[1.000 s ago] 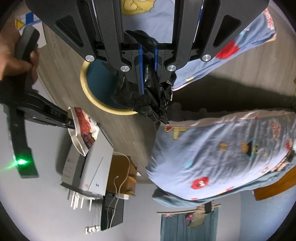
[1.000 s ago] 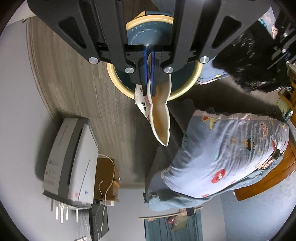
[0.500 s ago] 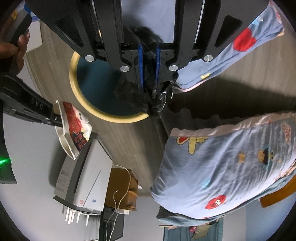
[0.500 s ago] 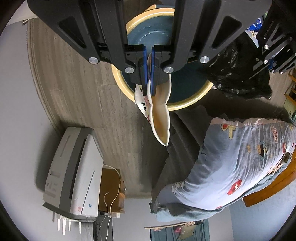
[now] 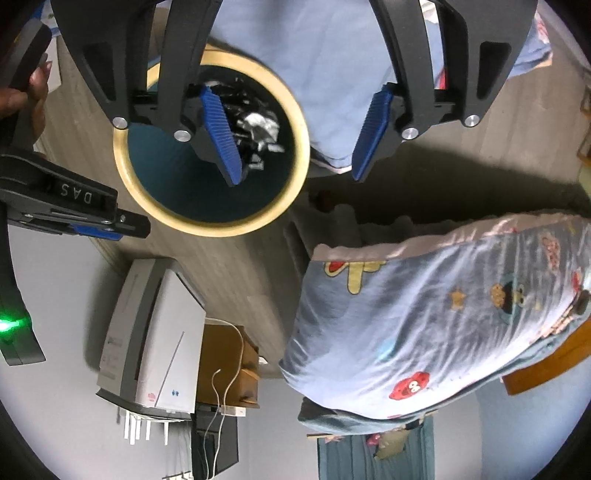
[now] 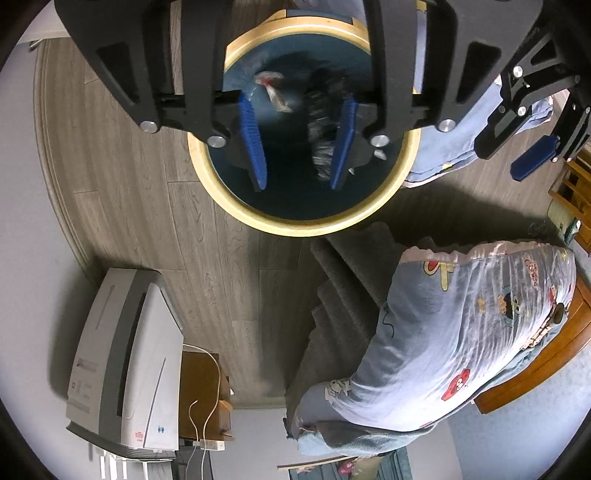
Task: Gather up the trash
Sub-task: 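Carry the black bag and paper cup over the bin and open both grippers, then move both open grippers back over the trash pile, then grasp the clear plastic bag with the left gripper while the right grasps the green box, then carry the clear bag and green box over the bin and open both grippers, then move both open grippers back over the remaining trash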
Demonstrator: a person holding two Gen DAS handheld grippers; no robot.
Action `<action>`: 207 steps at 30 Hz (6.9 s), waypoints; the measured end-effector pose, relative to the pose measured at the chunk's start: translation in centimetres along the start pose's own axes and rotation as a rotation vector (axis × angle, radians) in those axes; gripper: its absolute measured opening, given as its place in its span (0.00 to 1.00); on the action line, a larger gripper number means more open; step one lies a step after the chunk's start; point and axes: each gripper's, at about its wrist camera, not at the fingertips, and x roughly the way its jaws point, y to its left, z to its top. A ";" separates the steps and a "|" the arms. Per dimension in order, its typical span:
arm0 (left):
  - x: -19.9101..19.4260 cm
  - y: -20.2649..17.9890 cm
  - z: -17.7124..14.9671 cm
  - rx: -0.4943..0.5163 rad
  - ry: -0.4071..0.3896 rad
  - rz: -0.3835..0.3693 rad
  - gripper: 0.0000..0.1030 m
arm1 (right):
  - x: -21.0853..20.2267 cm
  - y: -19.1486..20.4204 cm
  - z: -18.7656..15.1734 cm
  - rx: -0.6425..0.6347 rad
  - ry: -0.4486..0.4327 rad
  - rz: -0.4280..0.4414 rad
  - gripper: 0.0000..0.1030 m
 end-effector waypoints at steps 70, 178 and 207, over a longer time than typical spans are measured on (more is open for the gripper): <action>-16.0 26.7 -20.1 -0.330 0.202 0.304 0.93 | -3.9 26.4 -16.6 -0.393 0.250 0.291 0.79; 0.2 -0.8 -4.4 -0.055 0.168 -0.140 0.22 | -1.9 -2.9 -0.7 0.129 0.116 0.100 0.18; -2.6 -3.0 -3.7 0.069 0.075 0.027 0.91 | -3.9 -2.3 0.4 0.158 0.005 0.084 0.93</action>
